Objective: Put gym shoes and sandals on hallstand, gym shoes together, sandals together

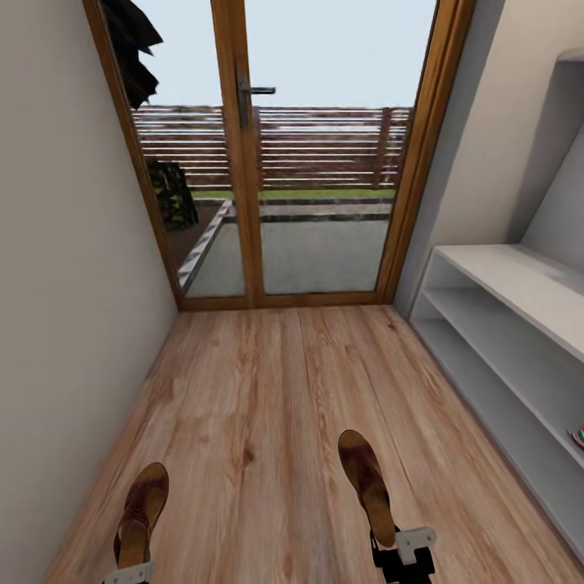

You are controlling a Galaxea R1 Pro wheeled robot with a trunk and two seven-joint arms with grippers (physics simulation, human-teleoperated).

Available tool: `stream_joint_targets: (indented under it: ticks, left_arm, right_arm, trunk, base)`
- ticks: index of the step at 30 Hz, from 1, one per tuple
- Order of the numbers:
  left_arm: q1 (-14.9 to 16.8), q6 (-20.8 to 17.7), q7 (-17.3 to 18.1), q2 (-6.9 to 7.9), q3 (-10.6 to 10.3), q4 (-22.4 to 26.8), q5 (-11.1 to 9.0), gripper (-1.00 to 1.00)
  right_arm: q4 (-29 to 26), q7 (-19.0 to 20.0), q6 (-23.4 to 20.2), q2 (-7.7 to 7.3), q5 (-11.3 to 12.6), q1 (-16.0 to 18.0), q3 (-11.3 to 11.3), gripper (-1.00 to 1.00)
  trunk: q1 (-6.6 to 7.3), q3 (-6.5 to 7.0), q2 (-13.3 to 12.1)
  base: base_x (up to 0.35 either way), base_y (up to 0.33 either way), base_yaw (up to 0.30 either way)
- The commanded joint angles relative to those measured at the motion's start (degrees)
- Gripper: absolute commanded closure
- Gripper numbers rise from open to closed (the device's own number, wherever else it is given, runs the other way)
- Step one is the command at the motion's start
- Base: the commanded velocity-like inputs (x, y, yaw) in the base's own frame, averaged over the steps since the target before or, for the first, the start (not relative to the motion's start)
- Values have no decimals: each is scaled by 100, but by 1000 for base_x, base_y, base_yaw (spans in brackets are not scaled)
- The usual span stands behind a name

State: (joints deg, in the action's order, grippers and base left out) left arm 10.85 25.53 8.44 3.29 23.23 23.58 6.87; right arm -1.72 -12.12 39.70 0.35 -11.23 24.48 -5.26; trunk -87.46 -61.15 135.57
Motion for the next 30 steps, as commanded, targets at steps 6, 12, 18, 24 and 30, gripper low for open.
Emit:
stream_joint_targets:
  ticks: [6, 12, 18, 24, 30]
  left_arm:
    - [8, 23, 28, -4, 50, -3, 69, 100]
    - [6, 30, 33, -7, 50, -3, 69, 100]
    - [8, 31, 33, -11, 50, -3, 69, 100]
    - [6, 25, 31, -12, 50, -3, 69, 100]
    - [7, 23, 28, -10, 50, -3, 69, 100]
  right_arm:
    - [5, -55, 5, 5, -3, 4, -45, 100]
    - [5, -54, 4, 18, -2, 4, -45, 100]
    - [5, -54, 3, 26, -2, 4, -45, 100]
    - [5, -54, 3, 27, -2, 4, -45, 100]
    - [5, -54, 3, 27, -2, 4, -45, 100]
  trunk:
    - [-2, -4, 2]
    - [-2, -4, 2]
    - [-2, -4, 2]
    - [-2, -4, 2]
    - [-2, -4, 2]
  base:
    - [339, 0, 0]
    - [339, 0, 0]
    - [339, 0, 0]
    - [339, 0, 0]
    - [339, 0, -41]
